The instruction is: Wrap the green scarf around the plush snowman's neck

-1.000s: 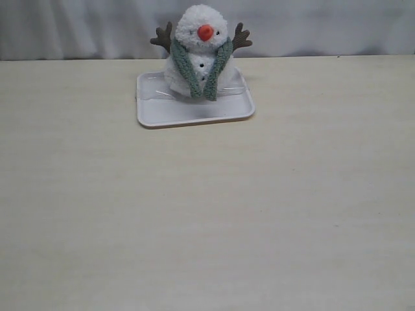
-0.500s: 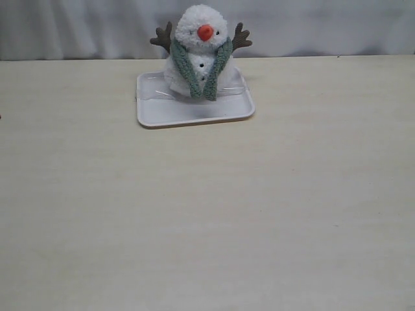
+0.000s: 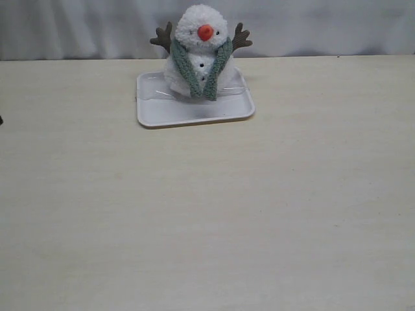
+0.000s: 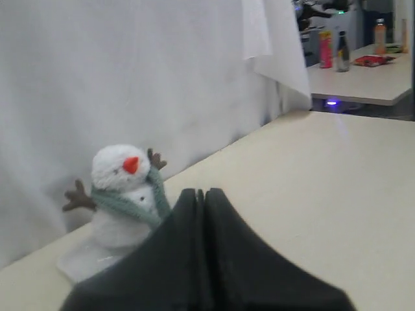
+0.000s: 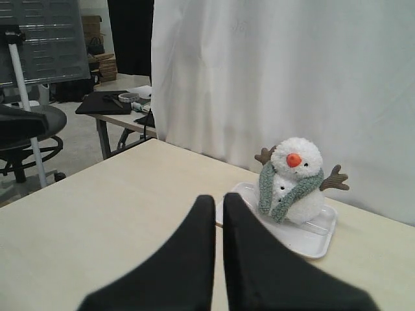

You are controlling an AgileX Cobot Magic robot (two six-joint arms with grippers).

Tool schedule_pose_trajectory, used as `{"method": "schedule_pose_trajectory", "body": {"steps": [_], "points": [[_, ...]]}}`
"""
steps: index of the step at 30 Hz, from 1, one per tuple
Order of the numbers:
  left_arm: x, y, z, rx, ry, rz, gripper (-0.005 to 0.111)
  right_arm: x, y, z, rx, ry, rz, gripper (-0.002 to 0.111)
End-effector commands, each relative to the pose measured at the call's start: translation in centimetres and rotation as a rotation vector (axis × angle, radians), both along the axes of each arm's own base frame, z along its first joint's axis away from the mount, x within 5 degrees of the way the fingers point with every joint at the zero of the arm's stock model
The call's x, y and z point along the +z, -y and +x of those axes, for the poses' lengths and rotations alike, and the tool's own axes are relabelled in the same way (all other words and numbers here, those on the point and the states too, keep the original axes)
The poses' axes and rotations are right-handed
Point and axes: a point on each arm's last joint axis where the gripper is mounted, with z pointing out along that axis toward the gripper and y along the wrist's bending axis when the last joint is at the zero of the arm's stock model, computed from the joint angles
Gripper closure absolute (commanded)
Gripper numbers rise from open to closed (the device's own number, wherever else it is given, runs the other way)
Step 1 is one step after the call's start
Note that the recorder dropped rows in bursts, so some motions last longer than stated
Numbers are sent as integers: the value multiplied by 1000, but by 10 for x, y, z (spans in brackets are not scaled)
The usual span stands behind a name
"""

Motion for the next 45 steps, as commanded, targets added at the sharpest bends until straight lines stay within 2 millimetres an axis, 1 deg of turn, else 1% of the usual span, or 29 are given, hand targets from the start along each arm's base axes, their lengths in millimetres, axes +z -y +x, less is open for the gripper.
{"method": "schedule_pose_trajectory", "body": {"steps": [1,4,9,13,16,21,24,28,30,34,41,45], "points": [[-20,-15,0,179,-76,-165,107,-1,0,0,2,-3,-2,104],[-25,-23,-7,233,-75,-296,107,-1,0,0,2,-3,-2,104],[-32,-26,-23,216,-6,-361,107,-1,0,0,2,-3,-2,104],[-37,-28,-30,211,18,-412,107,-1,0,0,2,-3,-2,104],[-47,-31,-29,236,8,-447,107,-1,0,0,2,-3,-2,104],[-71,-39,-20,346,-25,-469,107,-1,0,0,1,-2,-1,104],[-70,-42,-19,385,33,-410,107,-1,0,0,0,-1,0,104],[-75,-46,-17,456,34,-300,107,-1,0,0,0,-1,0,104],[-80,-48,-16,486,13,-239,107,-1,0,0,0,1,1,104],[-92,-50,-16,532,-90,-140,107,-1,0,0,0,1,1,104],[-107,-51,-17,536,-186,33,107,0,0,0,-1,3,2,104],[-108,-51,-18,534,-199,44,107,0,0,0,-1,3,2,104]]}}
